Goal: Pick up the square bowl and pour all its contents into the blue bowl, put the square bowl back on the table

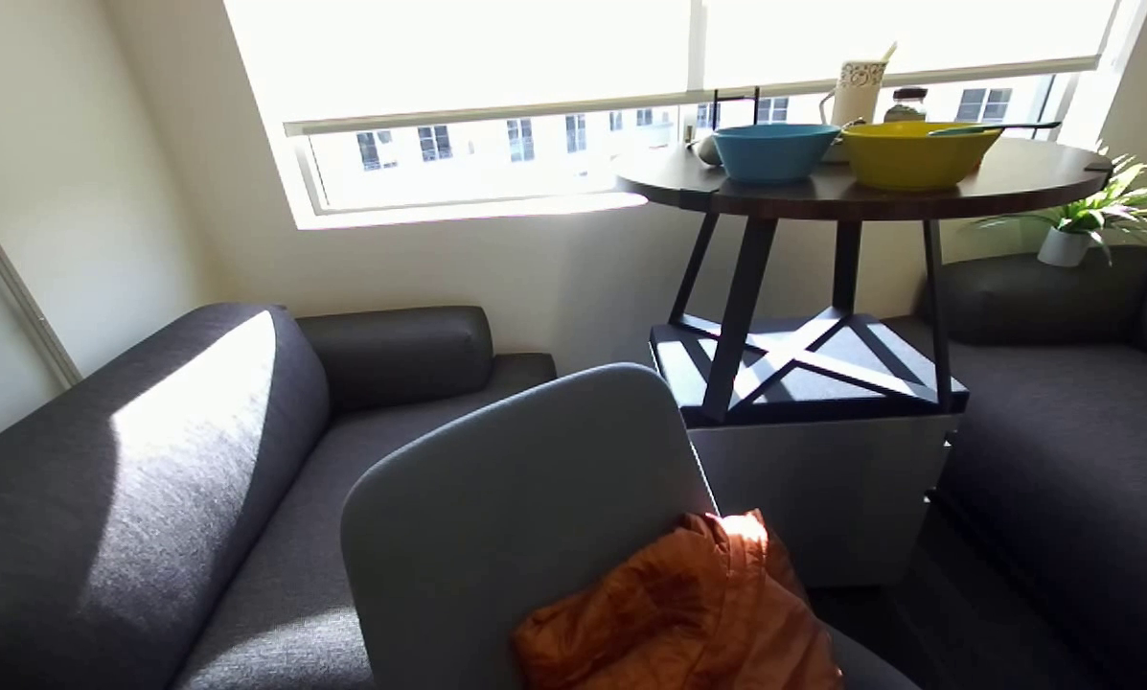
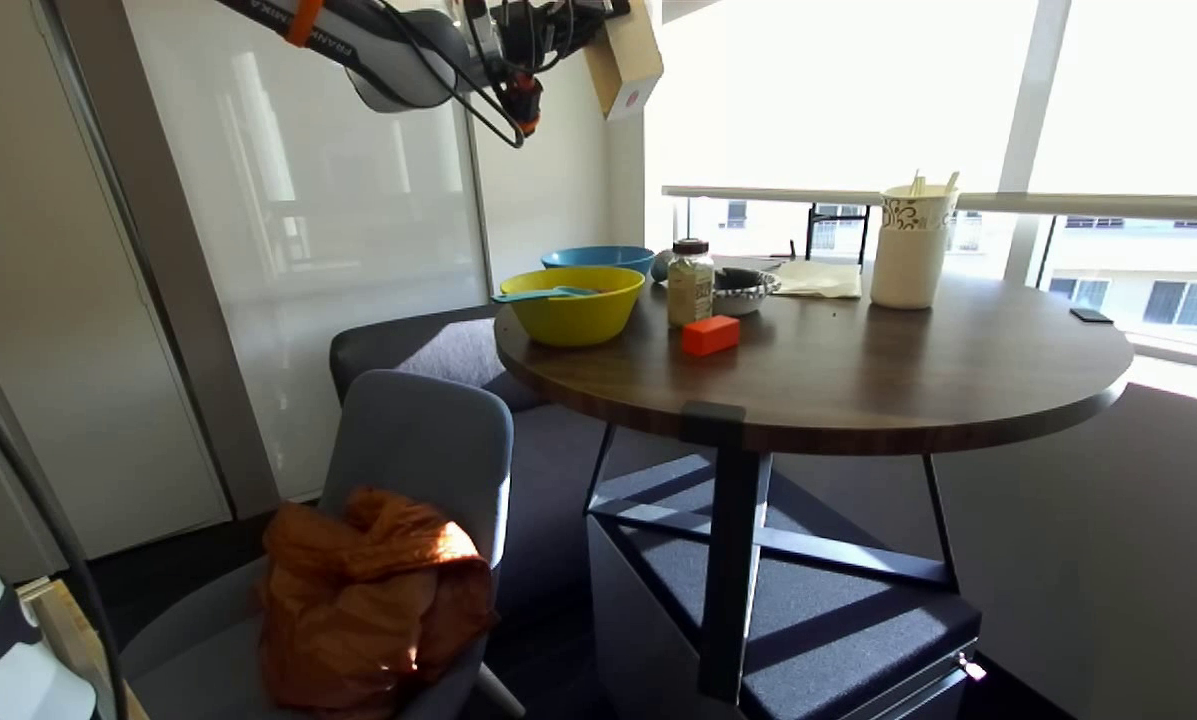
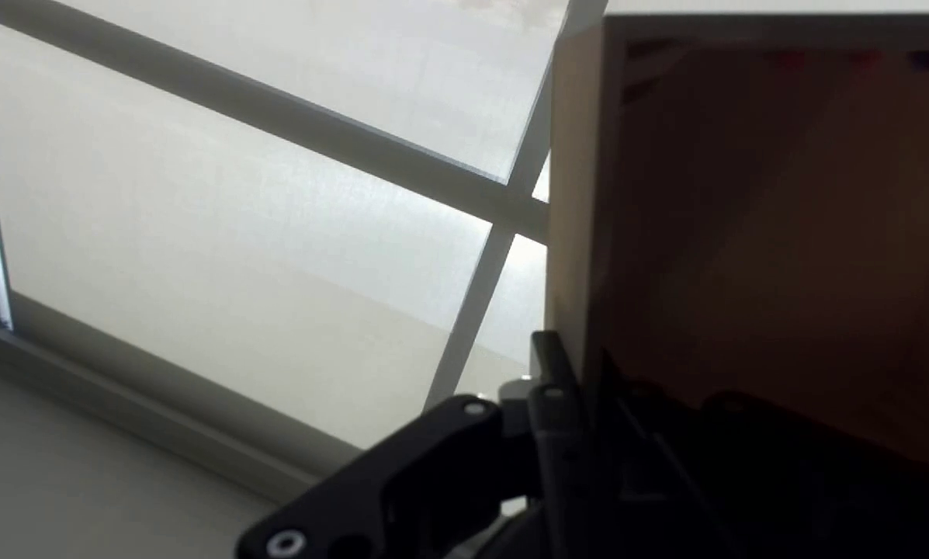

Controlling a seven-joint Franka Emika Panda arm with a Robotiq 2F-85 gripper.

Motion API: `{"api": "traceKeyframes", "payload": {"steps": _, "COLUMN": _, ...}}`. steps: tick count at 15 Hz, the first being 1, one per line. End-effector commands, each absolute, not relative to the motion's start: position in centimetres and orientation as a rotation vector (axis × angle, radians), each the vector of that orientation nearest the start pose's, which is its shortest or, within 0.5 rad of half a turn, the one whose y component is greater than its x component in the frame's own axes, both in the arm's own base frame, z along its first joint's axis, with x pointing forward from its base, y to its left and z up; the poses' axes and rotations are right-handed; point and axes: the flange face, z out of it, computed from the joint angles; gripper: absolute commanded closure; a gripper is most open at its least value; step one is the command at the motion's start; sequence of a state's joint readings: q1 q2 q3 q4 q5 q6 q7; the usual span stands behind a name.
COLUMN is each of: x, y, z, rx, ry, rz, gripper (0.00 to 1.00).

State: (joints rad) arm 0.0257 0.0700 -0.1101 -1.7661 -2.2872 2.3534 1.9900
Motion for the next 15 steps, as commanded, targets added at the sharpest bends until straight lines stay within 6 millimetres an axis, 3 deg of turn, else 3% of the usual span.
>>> {"api": "traceKeyframes", "payload": {"steps": 1, "x": 61.9, "y": -5.2, "z": 57.5, "rx": 1.457, "ry": -0.151, "rz": 1.844, "gripper": 0.98}}
{"api": "traceKeyframes", "payload": {"steps": 6, "x": 60.5, "y": -6.2, "z": 54.2, "rx": 1.42, "ry": -0.039, "rz": 1.805, "gripper": 0.98}}
{"api": "traceKeyframes", "payload": {"steps": 7, "x": 60.7, "y": -4.5, "z": 54.8, "rx": 1.413, "ry": -0.048, "rz": 1.78, "gripper": 0.98}}
{"api": "traceKeyframes", "payload": {"steps": 12, "x": 59.7, "y": -1.4, "z": 54.8, "rx": 1.364, "ry": 0.012, "rz": 1.753, "gripper": 0.98}}
{"api": "traceKeyframes", "payload": {"steps": 15, "x": 59.1, "y": -0.9, "z": 54.3, "rx": 1.291, "ry": 0.072, "rz": 1.651, "gripper": 0.98}}
